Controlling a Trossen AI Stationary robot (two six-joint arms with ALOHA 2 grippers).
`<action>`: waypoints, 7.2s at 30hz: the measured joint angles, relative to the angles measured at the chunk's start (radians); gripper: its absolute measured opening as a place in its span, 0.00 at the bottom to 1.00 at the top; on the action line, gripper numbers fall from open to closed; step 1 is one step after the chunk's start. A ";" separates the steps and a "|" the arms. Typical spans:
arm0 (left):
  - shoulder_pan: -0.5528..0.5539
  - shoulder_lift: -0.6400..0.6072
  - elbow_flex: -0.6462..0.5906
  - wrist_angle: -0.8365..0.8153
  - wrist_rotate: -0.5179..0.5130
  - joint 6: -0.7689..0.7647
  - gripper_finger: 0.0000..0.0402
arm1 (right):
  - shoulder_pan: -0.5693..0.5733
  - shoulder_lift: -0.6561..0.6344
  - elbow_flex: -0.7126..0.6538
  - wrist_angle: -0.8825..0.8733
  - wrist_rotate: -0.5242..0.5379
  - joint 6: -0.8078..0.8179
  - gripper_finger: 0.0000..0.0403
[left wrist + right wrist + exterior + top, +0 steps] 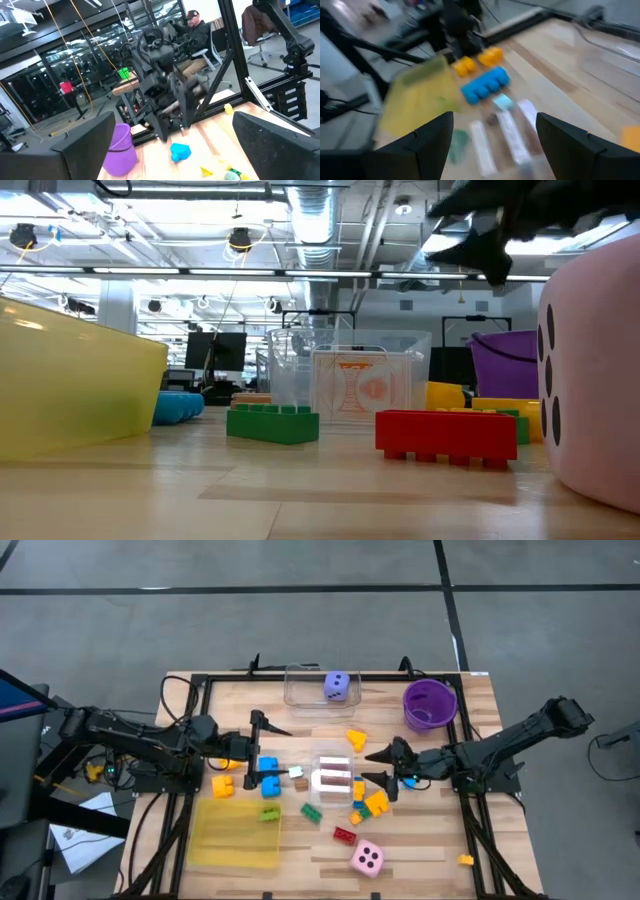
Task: Pick & Place Toys
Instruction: Put the pink die into the top transparent bin
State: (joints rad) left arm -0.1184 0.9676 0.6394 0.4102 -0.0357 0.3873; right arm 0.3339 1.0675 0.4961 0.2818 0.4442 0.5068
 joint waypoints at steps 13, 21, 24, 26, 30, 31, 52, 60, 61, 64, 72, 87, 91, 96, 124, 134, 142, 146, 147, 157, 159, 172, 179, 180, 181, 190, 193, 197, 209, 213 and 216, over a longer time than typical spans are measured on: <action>0.001 0.000 0.000 -0.070 0.000 0.000 1.00 | 0.094 -0.076 0.054 0.161 -0.055 -0.030 0.69; 0.001 0.000 0.000 -0.082 -0.047 0.000 1.00 | 0.122 -0.048 0.315 -0.286 -0.008 -0.019 0.69; 0.001 0.000 0.000 -0.092 -0.048 0.000 1.00 | 0.133 -0.012 0.384 -0.393 0.011 -0.008 0.69; 0.001 0.000 0.000 -0.092 -0.048 0.000 1.00 | 0.139 0.003 0.408 -0.415 0.018 0.007 0.69; 0.001 0.000 0.000 -0.100 -0.049 0.000 1.00 | 0.154 0.016 0.423 -0.444 0.032 0.030 0.69; 0.001 0.000 0.000 -0.101 -0.052 0.000 1.00 | 0.157 0.016 0.423 -0.451 0.035 0.040 0.69; 0.001 0.001 0.001 -0.100 -0.051 -0.002 1.00 | 0.165 0.184 0.423 -0.642 -0.025 0.310 0.69; 0.001 0.001 0.001 -0.100 -0.049 -0.002 1.00 | 0.167 0.315 0.493 -0.641 -0.246 0.413 0.69; 0.001 0.001 0.001 -0.100 -0.047 -0.002 1.00 | 0.171 0.331 0.517 -0.638 -0.263 0.414 0.69; 0.001 0.001 0.001 -0.100 -0.047 -0.002 1.00 | 0.185 0.380 0.602 -0.668 -0.287 0.414 0.69; 0.001 0.001 0.001 -0.116 -0.047 -0.003 1.00 | 0.258 0.580 0.909 -1.004 -0.256 0.549 0.69; 0.001 0.001 0.001 -0.103 -0.038 0.025 1.00 | 0.314 0.839 1.282 -1.316 -0.375 0.809 0.71; 0.001 0.000 0.001 -0.097 -0.038 0.030 1.00 | 0.303 0.836 1.286 -1.361 -0.416 0.854 0.80; 0.001 0.000 0.001 -0.096 -0.038 0.046 1.00 | 0.280 0.836 1.283 -1.406 -0.472 0.869 0.93; 0.000 0.000 0.001 -0.124 -0.038 0.020 1.00 | 0.351 0.982 1.284 -1.400 -0.440 0.922 0.99; 0.000 0.000 0.001 -0.141 0.030 -0.011 1.00 | 0.352 1.030 1.283 -1.444 -0.411 0.843 0.99; 0.000 0.000 0.001 -0.143 0.034 -0.027 1.00 | 0.352 1.034 1.283 -1.476 -0.395 0.818 0.99; 0.000 0.000 0.001 -0.145 0.034 -0.029 1.00 | 0.351 1.035 1.283 -1.489 -0.395 0.803 0.99; 0.000 0.000 0.001 -0.145 0.034 -0.029 1.00 | 0.350 1.035 1.283 -1.489 -0.395 0.802 0.99; 0.000 0.000 0.001 -0.146 0.034 -0.029 1.00 | 0.345 1.035 1.353 -1.515 -0.339 0.768 0.99; 0.000 0.000 0.001 -0.146 0.033 -0.029 1.00 | 0.344 1.035 1.353 -1.511 -0.338 0.747 0.99; 0.000 0.000 0.001 -0.149 0.033 -0.029 1.00 | 0.339 1.048 1.353 -1.496 -0.340 0.689 0.99; -0.008 0.000 0.001 -0.149 0.032 -0.030 1.00 | 0.344 1.048 1.322 -1.492 -0.340 0.687 0.99; -0.011 0.000 0.001 -0.149 0.033 -0.030 1.00 | 0.346 1.048 1.314 -1.487 -0.340 0.687 0.99; -0.016 0.000 0.001 -0.149 0.033 -0.030 1.00 | 0.347 1.048 1.306 -1.480 -0.340 0.687 0.99; -0.040 0.000 0.001 -0.149 0.033 -0.030 1.00 | 0.358 1.047 1.245 -1.378 -0.337 0.687 0.99; -0.040 0.000 0.001 -0.149 0.033 -0.030 1.00 | 0.359 1.048 1.215 -1.335 -0.338 0.689 0.99; -0.041 0.000 0.001 -0.149 0.033 -0.039 1.00 | 0.359 1.048 1.176 -1.276 -0.342 0.697 0.99; -0.041 0.000 0.001 -0.168 0.033 -0.053 1.00 | 0.356 1.048 1.163 -1.250 -0.366 0.723 0.99; -0.041 0.000 0.001 -0.172 0.033 -0.053 1.00 | 0.351 1.048 1.163 -1.229 -0.367 0.697 0.99; -0.040 0.000 0.001 -0.172 0.033 -0.053 1.00 | 0.344 1.048 1.163 -1.215 -0.369 0.692 0.99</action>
State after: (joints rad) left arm -0.1589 0.9676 0.6407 0.2379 -0.0029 0.3344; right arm 0.6778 2.1159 1.6592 -0.9336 0.0753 1.1989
